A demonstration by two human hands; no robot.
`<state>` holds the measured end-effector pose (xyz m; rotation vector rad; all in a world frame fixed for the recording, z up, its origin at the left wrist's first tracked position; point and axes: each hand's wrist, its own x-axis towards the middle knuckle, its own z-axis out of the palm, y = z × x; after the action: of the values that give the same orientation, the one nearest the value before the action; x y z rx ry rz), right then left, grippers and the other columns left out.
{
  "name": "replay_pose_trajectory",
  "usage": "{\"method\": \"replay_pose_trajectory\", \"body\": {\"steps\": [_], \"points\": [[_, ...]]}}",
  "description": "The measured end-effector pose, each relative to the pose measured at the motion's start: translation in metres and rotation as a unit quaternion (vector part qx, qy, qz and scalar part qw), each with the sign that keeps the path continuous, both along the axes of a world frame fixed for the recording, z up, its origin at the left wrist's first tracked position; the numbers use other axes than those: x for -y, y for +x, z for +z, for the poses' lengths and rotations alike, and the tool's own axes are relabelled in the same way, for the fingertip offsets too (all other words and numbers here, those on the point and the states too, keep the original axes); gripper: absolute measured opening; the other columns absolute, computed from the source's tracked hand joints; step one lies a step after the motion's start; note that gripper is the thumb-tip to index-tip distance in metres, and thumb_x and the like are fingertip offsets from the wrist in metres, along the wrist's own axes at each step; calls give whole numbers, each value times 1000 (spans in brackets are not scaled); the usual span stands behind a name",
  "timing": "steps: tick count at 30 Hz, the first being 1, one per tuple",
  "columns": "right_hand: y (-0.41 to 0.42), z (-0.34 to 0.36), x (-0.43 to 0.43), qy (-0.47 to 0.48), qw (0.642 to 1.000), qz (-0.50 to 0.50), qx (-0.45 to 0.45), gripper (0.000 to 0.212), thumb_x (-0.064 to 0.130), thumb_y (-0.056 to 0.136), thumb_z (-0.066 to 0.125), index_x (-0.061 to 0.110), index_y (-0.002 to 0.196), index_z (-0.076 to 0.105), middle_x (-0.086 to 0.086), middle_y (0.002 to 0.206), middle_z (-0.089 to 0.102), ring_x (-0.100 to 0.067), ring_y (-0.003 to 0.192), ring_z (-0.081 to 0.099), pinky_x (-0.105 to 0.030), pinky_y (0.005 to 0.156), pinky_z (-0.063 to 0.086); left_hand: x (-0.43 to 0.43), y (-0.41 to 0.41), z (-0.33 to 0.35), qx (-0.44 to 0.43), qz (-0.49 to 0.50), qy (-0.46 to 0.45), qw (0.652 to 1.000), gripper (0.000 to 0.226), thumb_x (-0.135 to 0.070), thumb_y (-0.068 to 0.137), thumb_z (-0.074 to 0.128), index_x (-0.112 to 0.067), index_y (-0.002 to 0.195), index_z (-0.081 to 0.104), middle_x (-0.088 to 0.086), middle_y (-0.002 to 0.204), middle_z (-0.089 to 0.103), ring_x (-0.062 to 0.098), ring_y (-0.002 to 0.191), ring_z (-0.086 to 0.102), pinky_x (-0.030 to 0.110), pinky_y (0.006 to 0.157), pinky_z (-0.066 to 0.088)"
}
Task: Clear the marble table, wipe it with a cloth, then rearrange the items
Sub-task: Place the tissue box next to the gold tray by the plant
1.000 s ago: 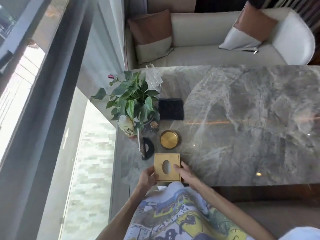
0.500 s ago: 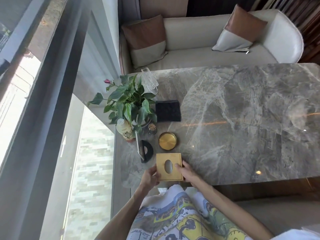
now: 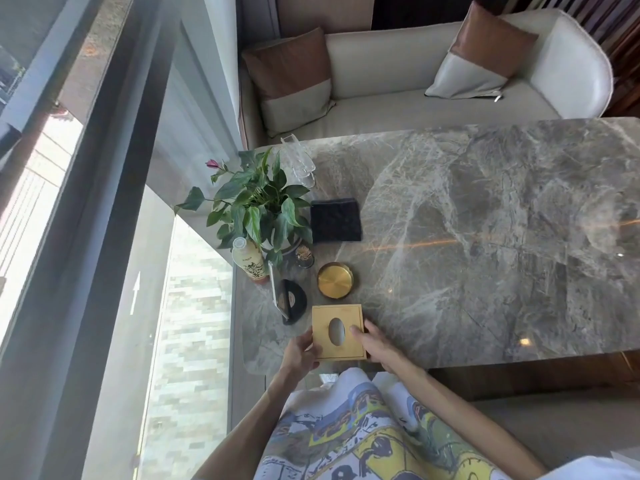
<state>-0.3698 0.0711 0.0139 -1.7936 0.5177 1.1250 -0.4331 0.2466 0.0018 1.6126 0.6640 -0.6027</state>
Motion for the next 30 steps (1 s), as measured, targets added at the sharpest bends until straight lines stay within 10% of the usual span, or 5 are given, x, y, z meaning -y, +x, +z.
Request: {"method": "replay_pose_trajectory", "body": {"steps": [13,17,19,22,30], "points": [[4,-4,3,16,1000,0,-17,56,43,102,44,28,153,29,-7,153,42,-32,137,44,-51,107,44,-1,-3,0,30,-18,-3,999,53,3,87,44,-22,132,58,4,77,59,23,69,43,35,65,40],[4,-6,6,18,999,37,22,60,42,101,46,27,155,25,-4,155,39,-28,139,42,-45,112,40,-1,1,6,10,-33,28,999,63,-6,84,46,-26,143,42,3,106,67,22,78,55,32,58,44],[2,-7,9,3,991,81,104,69,37,101,48,22,158,12,-3,162,25,-24,149,27,-41,121,27,3,2,10,15,-58,56,997,70,-2,90,47,-21,152,22,6,133,57,25,106,61,30,74,57],[-5,-10,21,-57,945,226,228,77,33,101,49,20,158,-1,-3,167,-5,-21,155,2,-38,126,13,6,-3,10,85,-152,186,967,71,-5,92,49,-12,154,15,10,156,31,27,142,36,35,113,36],[-15,-27,35,-105,862,382,316,86,34,97,55,20,158,-4,10,158,-27,-22,155,-5,-33,126,10,10,-12,1,114,-306,279,903,77,-6,93,48,-20,155,4,10,163,-12,27,153,4,28,117,29]]}}
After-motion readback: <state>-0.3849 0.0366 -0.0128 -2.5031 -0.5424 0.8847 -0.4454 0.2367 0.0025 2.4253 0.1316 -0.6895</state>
